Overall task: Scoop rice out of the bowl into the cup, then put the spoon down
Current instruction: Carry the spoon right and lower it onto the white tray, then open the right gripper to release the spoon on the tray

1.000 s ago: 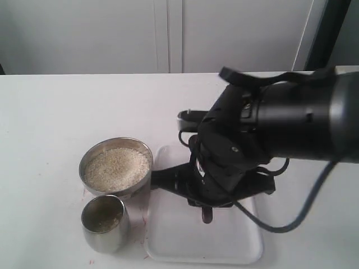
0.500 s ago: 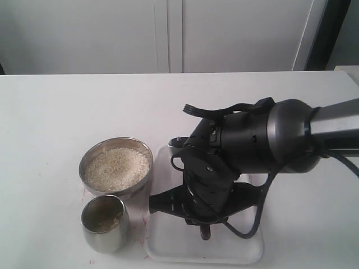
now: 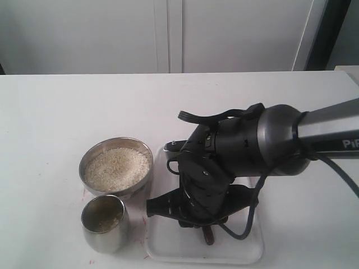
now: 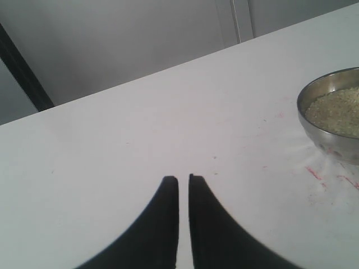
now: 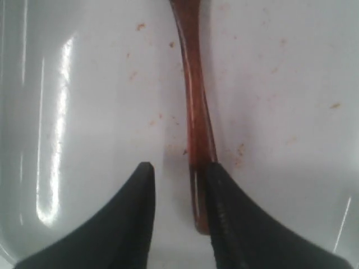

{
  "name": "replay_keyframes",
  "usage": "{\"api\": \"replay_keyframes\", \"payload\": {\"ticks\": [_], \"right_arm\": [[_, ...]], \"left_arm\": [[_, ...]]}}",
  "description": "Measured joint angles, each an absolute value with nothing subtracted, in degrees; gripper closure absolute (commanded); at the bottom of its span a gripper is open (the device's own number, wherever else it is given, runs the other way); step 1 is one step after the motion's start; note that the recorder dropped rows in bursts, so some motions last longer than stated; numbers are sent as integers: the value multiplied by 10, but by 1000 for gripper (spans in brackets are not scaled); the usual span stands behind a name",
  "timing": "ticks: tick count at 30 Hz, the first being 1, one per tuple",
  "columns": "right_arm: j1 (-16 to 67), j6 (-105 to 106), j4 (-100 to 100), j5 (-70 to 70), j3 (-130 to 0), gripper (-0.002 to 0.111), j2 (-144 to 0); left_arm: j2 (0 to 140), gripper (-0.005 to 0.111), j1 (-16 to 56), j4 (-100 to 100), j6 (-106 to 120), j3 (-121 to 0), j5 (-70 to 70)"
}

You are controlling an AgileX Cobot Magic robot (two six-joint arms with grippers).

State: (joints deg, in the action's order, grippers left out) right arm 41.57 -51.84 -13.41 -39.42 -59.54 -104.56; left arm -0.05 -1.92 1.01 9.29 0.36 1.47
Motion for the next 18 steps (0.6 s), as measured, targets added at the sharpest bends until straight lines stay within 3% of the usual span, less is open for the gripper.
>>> {"api": "replay_keyframes", "payload": {"ticks": [4,14,18], "right_arm": [[416,-518,-134,-396,-595,77,-1044],[416,-407,-116,-498,-595,107,-943],[424,-367,-105,-565,-595,108,-875]], "left_arm": [[-1,92,-19,10,93,4,15],[-1,92,-19,10,93,4,15],[-1,92,-19,10,93,4,15]]}}
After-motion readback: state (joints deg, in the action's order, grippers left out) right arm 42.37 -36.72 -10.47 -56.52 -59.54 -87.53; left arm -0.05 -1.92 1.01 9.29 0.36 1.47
